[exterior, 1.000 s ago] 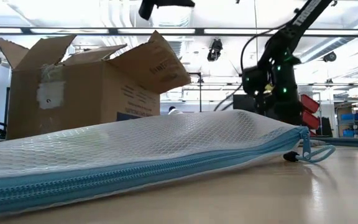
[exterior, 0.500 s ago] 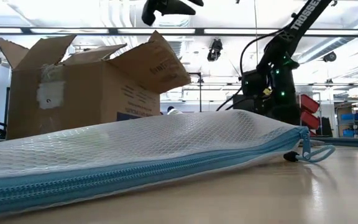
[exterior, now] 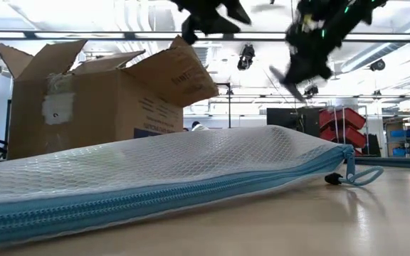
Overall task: Unpack boxes
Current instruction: Break down the box until it is fully flat
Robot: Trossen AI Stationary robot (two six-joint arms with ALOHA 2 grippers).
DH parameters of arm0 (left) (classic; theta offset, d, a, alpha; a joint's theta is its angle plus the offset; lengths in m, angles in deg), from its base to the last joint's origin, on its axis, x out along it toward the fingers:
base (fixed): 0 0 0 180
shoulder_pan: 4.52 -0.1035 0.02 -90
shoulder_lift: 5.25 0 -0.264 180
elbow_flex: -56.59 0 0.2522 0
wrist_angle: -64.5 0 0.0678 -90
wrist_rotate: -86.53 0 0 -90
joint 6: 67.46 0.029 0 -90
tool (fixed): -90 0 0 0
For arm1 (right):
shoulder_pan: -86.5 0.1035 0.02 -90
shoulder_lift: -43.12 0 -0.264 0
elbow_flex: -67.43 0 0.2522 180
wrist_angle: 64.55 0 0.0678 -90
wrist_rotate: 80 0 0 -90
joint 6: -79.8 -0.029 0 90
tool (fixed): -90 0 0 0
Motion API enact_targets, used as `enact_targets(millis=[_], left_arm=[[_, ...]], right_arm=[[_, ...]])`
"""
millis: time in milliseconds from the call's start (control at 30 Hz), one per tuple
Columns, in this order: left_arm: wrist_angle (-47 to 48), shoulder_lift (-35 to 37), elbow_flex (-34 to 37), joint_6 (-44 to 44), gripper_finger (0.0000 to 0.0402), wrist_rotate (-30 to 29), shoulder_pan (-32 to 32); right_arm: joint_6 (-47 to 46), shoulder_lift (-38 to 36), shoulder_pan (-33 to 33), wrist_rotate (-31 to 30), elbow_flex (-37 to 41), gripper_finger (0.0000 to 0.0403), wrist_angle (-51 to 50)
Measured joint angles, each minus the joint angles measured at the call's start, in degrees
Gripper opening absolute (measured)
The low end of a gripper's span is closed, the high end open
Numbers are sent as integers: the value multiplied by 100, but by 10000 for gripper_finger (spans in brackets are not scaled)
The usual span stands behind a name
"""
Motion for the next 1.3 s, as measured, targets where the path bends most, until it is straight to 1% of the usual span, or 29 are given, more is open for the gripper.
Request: enact_targets(millis=[133,300,367,500,667,733,833,933,1033,1133,1300], left_arm=[[-831,-490,1,-70,119,-31,-109],[-952,-835,-187,-297,121,-527,-226],[-962,-900,-306,-220,128,-564,-283],[-975,-1045,-574,98,160,-516,-319],[-826,-1290,-924,570,213,-279,-313],[-764,-1377,-1048,657,230,-353,-317],[-664,-1506,-1228,719,245,-563,-353],[-593,-1565,-1368,803,248,-768,-417],[-625,-1563,-1436,819,244,-814,-526],[-606,-1563,-1488,800,235,-745,-621],[-616,-1561,-1529,750,215,-396,-710]], right_arm=[[-327,-447,352,-53,0,103,876],[-395,-637,677,-211,0,103,1790],[-385,-608,755,-293,0,103,1971],[-150,-480,841,-494,2,103,2171],[118,-315,843,-502,2,103,2377],[171,-290,846,-460,2,103,2451],[220,-271,867,-313,0,103,2584],[140,-267,904,-174,2,103,2582],[117,-267,934,-141,0,103,2564],[100,-265,984,-139,0,103,2581],[68,-267,1029,-81,0,103,2611]])
